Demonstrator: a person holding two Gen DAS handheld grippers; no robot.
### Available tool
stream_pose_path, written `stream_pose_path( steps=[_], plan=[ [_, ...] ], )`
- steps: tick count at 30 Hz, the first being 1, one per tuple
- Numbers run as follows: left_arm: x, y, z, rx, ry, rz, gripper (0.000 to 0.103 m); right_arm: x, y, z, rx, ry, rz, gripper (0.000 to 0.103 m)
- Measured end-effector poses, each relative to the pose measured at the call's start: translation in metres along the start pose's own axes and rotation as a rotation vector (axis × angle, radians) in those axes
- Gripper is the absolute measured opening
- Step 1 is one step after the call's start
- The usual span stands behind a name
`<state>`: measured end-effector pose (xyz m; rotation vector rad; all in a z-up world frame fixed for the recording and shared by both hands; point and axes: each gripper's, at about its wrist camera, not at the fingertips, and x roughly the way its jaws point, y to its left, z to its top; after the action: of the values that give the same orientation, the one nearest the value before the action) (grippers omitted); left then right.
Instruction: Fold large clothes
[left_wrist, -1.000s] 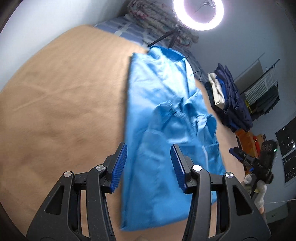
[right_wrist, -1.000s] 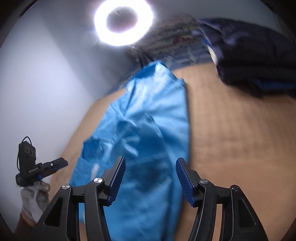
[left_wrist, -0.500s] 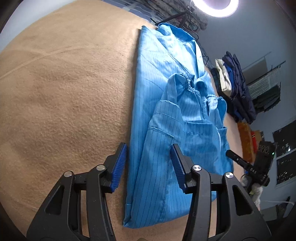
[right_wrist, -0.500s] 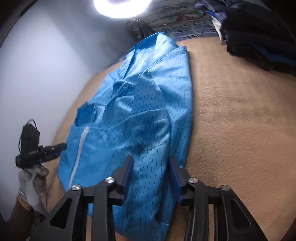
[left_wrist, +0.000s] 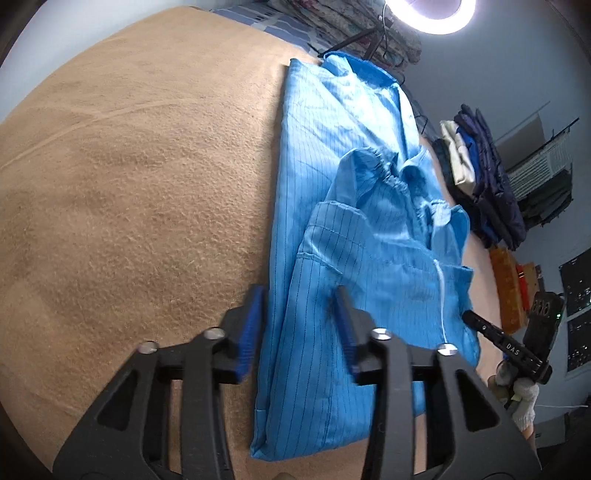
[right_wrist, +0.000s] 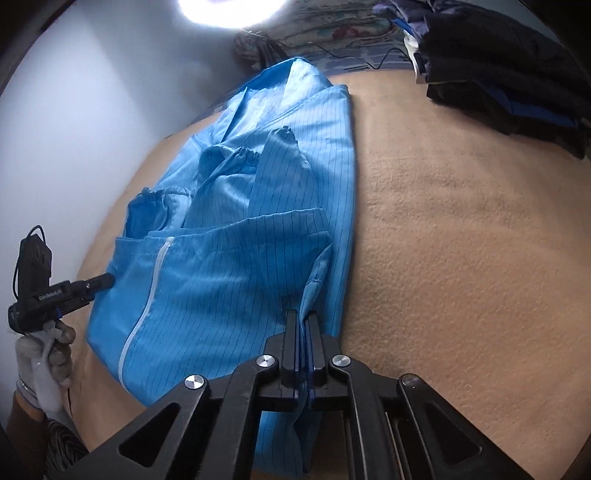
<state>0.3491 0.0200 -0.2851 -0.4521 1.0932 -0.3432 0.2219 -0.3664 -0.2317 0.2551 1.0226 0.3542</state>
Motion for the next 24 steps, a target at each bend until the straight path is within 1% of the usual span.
stream_pose_path(
  steps=[1,2,3,4,6,7,9,10,11,12,13,14,15,16,17,20,22,24],
  plan=[
    [-0.001,0.002,0.001,-0.007,0.002,-0.009,0.054,-0.002,-0.003,0.000,0.016,0.003,0.017,0.018],
    [-0.001,0.006,0.001,-0.027,0.006,-0.029,0.057,-0.003,-0.005,-0.001,0.028,0.000,0.038,0.038],
    [-0.001,0.010,0.002,-0.047,0.013,-0.044,0.058,-0.005,-0.008,-0.002,0.039,-0.004,0.057,0.047],
    [0.000,0.014,0.002,-0.071,0.021,-0.057,0.058,-0.006,-0.010,-0.003,0.045,-0.008,0.069,0.059],
    [0.001,0.021,0.004,-0.116,0.024,-0.084,0.058,-0.004,-0.014,-0.006,0.047,0.002,0.086,0.061],
    [0.001,0.023,0.005,-0.138,0.022,-0.099,0.058,-0.002,-0.017,-0.008,0.053,0.009,0.096,0.061],
    [0.003,0.025,0.007,-0.152,0.024,-0.116,0.058,-0.001,-0.023,-0.011,0.078,0.003,0.145,0.061],
    [0.005,0.025,0.007,-0.154,0.027,-0.126,0.058,-0.001,-0.026,-0.012,0.100,-0.003,0.175,0.057],
    [0.007,0.025,0.008,-0.154,0.031,-0.135,0.058,0.001,-0.027,-0.013,0.119,0.000,0.205,0.046],
    [0.008,0.026,0.008,-0.160,0.032,-0.140,0.058,0.005,-0.029,-0.014,0.139,0.012,0.237,0.040],
    [0.009,0.026,0.009,-0.172,0.029,-0.146,0.055,0.009,-0.027,-0.016,0.141,0.017,0.243,0.032],
    [0.010,0.027,0.009,-0.181,0.032,-0.150,0.049,0.009,-0.025,-0.016,0.135,0.011,0.237,0.027],
    [0.012,0.027,0.009,-0.187,0.043,-0.150,0.024,0.010,-0.023,-0.016,0.133,0.009,0.233,0.023],
    [0.014,0.027,0.009,-0.190,0.057,-0.138,0.012,0.011,-0.023,-0.016,0.142,0.011,0.232,0.015],
    [0.014,0.026,0.007,-0.183,0.050,-0.126,0.012,0.011,-0.022,-0.016,0.147,0.013,0.232,0.011],
    [0.009,0.014,0.004,-0.127,0.037,-0.087,0.007,0.005,-0.014,-0.014,0.128,0.024,0.201,0.006],
    [0.003,0.007,0.000,-0.095,0.035,-0.068,0.006,-0.002,-0.005,-0.014,0.103,0.037,0.174,0.005],
    [-0.005,0.003,-0.008,-0.059,0.036,-0.058,0.006,-0.009,0.000,-0.015,0.084,0.047,0.169,0.004]
  ],
)
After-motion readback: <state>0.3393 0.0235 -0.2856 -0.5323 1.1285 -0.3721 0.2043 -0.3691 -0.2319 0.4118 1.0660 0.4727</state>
